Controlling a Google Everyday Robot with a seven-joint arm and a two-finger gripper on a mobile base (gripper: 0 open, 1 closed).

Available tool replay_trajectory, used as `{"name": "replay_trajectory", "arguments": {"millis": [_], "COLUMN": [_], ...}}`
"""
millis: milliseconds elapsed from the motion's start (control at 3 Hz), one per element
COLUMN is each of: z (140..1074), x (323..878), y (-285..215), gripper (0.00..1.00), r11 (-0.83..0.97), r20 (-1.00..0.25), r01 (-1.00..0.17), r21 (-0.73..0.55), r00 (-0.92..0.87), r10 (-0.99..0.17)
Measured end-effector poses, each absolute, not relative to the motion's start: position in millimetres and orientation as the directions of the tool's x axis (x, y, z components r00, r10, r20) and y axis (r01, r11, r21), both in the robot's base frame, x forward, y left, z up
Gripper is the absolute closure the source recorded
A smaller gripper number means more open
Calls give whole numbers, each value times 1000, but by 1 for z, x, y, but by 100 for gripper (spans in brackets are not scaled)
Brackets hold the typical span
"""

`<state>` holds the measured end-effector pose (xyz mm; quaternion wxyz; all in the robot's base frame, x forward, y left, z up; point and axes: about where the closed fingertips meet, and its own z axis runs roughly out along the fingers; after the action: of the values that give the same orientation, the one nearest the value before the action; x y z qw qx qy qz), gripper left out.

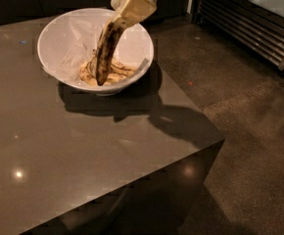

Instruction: Pick banana from white bowl

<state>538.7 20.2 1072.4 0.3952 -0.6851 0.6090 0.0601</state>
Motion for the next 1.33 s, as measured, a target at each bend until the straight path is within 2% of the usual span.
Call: {"name": "replay_trajectory", "arguments": {"millis": [667,1333], "z": [1071,1054], "x": [523,475], "y": [20,5], "gripper": [100,100], "r11": [64,143], "r20": [-566,-609], "r01": [-890,-905], "r21": [-452,-401], "r00": [230,147], "r10": [-792,-779]}}
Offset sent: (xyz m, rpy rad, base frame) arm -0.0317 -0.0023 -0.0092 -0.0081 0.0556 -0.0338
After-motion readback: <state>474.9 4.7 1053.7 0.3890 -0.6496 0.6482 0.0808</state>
